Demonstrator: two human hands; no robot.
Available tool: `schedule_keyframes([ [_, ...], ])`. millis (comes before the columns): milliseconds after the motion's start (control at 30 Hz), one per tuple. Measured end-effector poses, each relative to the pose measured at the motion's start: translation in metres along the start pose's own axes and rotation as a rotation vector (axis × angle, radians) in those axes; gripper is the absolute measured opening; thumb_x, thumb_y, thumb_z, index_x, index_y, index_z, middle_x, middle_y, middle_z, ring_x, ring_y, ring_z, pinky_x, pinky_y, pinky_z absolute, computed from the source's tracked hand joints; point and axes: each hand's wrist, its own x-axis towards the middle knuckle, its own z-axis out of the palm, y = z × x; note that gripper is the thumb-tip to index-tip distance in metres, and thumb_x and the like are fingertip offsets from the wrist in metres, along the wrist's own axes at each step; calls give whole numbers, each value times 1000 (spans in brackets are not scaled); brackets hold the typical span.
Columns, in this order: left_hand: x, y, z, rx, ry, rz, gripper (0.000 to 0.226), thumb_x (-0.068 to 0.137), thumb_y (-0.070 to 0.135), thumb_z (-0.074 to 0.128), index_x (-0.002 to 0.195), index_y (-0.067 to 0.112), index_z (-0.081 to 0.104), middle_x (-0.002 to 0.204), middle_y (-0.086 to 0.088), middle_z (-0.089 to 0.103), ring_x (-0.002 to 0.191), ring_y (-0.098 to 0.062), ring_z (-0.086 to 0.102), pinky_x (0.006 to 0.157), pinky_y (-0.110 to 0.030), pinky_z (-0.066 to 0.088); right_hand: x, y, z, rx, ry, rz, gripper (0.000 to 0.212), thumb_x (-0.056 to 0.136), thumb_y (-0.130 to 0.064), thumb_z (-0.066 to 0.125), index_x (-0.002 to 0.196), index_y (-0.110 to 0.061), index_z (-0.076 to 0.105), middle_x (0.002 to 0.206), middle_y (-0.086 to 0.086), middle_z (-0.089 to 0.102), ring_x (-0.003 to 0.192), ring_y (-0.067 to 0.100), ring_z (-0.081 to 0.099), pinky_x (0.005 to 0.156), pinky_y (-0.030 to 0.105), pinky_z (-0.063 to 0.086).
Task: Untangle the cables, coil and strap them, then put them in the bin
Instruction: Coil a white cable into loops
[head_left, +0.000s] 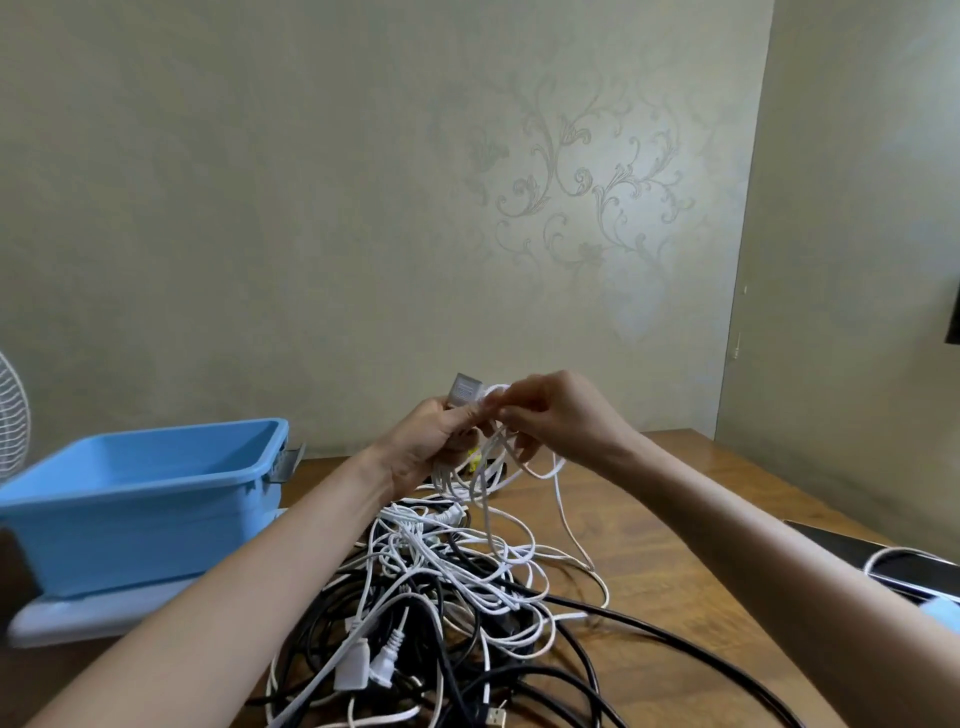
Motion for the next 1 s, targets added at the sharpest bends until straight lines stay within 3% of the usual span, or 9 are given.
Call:
schedule_keyframes([
  [100, 4, 2, -3, -100, 123, 46, 22, 87, 21, 60, 69, 10, 65, 48, 7, 43, 43, -4, 30, 42, -18, 22, -4, 3, 6, 96, 60, -15, 17, 79, -2, 75, 89, -6, 62, 69, 9, 68, 58, 26, 70, 59, 38, 60],
  [200, 3, 11, -13, -227, 177, 99, 23, 95, 16, 51, 74, 10, 59, 48, 7, 45, 41, -2, 34, 38, -13, 21, -11, 15, 3, 58, 44, -103, 12, 76, -9, 78, 85, -8, 70, 63, 6, 66, 52, 19, 64, 53, 31, 57],
  [300, 1, 18, -31, -218, 276, 158, 31, 96, 21, 50, 65, 15, 48, 53, 4, 51, 44, -5, 43, 40, -13, 35, -22, 38, -3, 88, -173, -81, 4, 77, -11, 76, 80, -9, 74, 62, 4, 66, 49, 13, 57, 48, 23, 49],
  [400, -3, 22, -44, -291, 321, 199, 37, 96, 23, 50, 61, 16, 42, 57, 1, 62, 52, -10, 61, 56, -23, 55, -30, 71, -15, 215, -414, 66, 8, 77, -13, 74, 79, -5, 71, 63, 7, 63, 53, 14, 55, 49, 20, 45],
  [500, -8, 26, -49, -339, 268, 247, 34, 98, 21, 47, 65, 14, 41, 44, 5, 46, 40, -7, 49, 48, -22, 54, -31, 100, -27, 379, -134, 271, 10, 85, -9, 66, 82, 0, 63, 56, 7, 48, 46, 12, 42, 42, 19, 32],
  [667, -11, 31, -74, -326, 282, 257, 33, 97, 23, 45, 67, 13, 39, 33, 10, 27, 27, 0, 21, 29, -12, 16, -25, 148, -52, 826, 414, 604, 11, 93, -4, 52, 82, -4, 57, 39, -6, 30, 30, 4, 23, 32, 12, 16],
  [800, -15, 32, -88, -259, 304, 256, 31, 93, 26, 50, 67, 11, 41, 32, 9, 26, 26, 0, 20, 30, -11, 15, -34, 185, -57, 767, 726, 836, 23, 94, 0, 53, 71, -4, 51, 29, -5, 34, 21, 3, 21, 31, 7, 18],
  [867, -18, 35, -93, -240, 364, 297, 31, 94, 23, 50, 67, 9, 42, 32, 9, 27, 26, 0, 21, 31, -12, 15, -41, 199, -62, 756, 873, 884, 29, 95, 1, 51, 67, -4, 48, 37, 2, 40, 19, 3, 23, 30, 7, 21],
  [1000, -24, 40, -100, -64, 491, 365, 31, 95, 22, 55, 69, 6, 52, 34, 8, 31, 29, -3, 23, 34, -13, 18, -48, 206, -62, 510, 878, 952, 26, 98, -7, 50, 75, 3, 54, 60, 11, 46, 35, 16, 38, 28, 12, 28],
])
